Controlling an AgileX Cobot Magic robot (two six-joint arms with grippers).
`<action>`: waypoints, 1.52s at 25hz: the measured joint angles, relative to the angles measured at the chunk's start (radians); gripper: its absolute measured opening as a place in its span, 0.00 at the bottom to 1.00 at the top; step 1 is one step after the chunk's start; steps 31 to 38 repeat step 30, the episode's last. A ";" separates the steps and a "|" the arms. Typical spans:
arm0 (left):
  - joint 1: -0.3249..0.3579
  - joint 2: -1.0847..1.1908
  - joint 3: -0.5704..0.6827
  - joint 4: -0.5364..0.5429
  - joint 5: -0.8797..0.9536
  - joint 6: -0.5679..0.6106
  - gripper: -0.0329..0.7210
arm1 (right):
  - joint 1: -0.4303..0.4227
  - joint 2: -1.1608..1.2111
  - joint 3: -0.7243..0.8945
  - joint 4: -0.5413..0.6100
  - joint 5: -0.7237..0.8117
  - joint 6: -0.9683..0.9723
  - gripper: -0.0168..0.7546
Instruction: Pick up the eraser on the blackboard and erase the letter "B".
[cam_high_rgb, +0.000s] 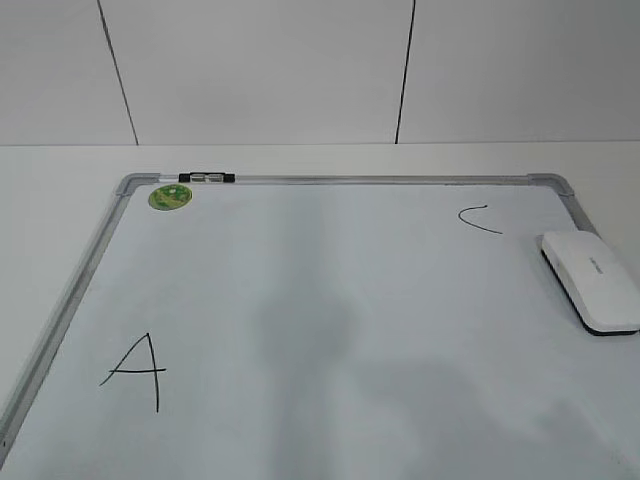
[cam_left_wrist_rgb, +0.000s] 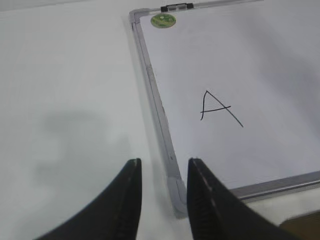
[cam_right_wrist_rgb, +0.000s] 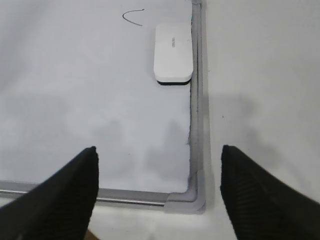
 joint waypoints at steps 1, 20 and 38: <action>0.000 0.000 0.007 -0.002 -0.014 0.000 0.36 | 0.000 0.000 0.005 -0.007 -0.009 -0.004 0.78; 0.000 0.000 0.018 0.028 -0.035 0.000 0.36 | 0.000 0.000 0.019 -0.015 -0.018 -0.008 0.78; 0.000 0.000 0.018 0.036 -0.035 0.000 0.36 | 0.000 0.000 0.019 -0.015 -0.018 -0.008 0.78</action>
